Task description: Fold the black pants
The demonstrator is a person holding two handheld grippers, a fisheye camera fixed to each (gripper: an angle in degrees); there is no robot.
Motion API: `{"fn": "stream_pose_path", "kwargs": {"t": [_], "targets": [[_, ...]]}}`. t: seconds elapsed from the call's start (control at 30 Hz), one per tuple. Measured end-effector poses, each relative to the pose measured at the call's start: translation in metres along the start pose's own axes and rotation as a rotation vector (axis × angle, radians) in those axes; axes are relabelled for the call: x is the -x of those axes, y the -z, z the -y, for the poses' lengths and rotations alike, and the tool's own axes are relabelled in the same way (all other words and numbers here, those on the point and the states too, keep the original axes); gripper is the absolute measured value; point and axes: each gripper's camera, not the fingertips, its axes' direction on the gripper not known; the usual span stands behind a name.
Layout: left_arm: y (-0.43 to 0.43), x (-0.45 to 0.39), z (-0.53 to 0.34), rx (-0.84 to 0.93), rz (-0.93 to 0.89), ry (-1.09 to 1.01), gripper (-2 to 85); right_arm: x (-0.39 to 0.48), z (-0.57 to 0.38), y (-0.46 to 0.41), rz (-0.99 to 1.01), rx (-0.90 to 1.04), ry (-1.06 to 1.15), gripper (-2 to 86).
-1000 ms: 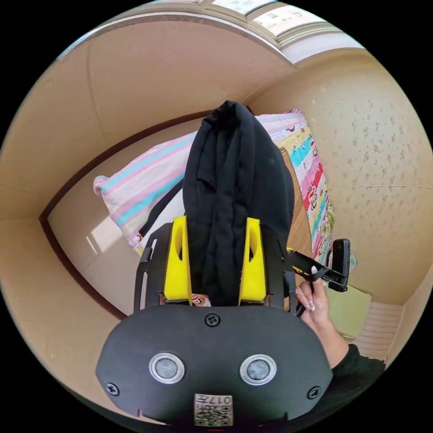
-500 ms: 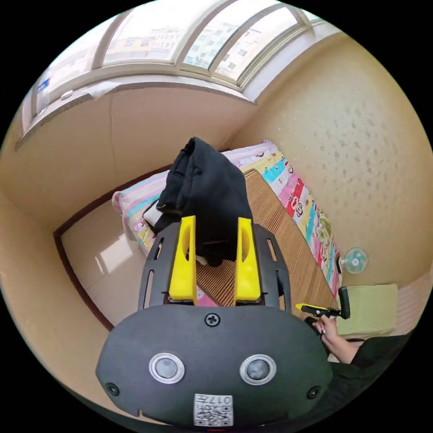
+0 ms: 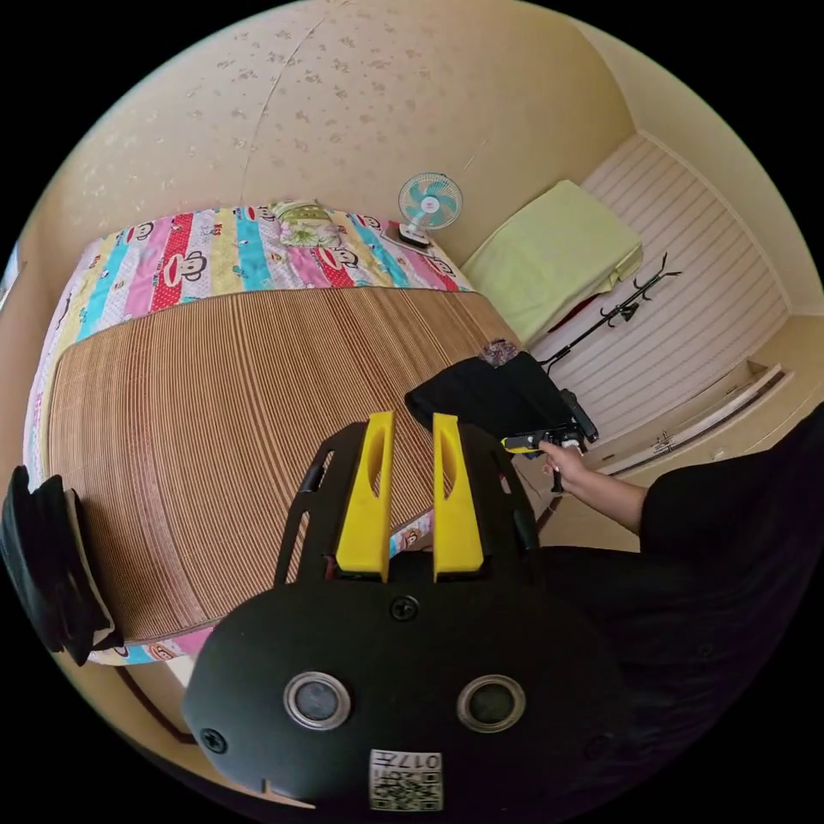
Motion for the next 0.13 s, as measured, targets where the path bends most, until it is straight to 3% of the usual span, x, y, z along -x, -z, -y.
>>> {"fn": "stream_pose_path", "kwargs": {"t": [0.13], "targets": [[-0.058, -0.020, 0.005, 0.073, -0.027, 0.085, 8.3, -0.107, 0.022, 0.003, 0.179, -0.112, -0.232, 12.1]]}}
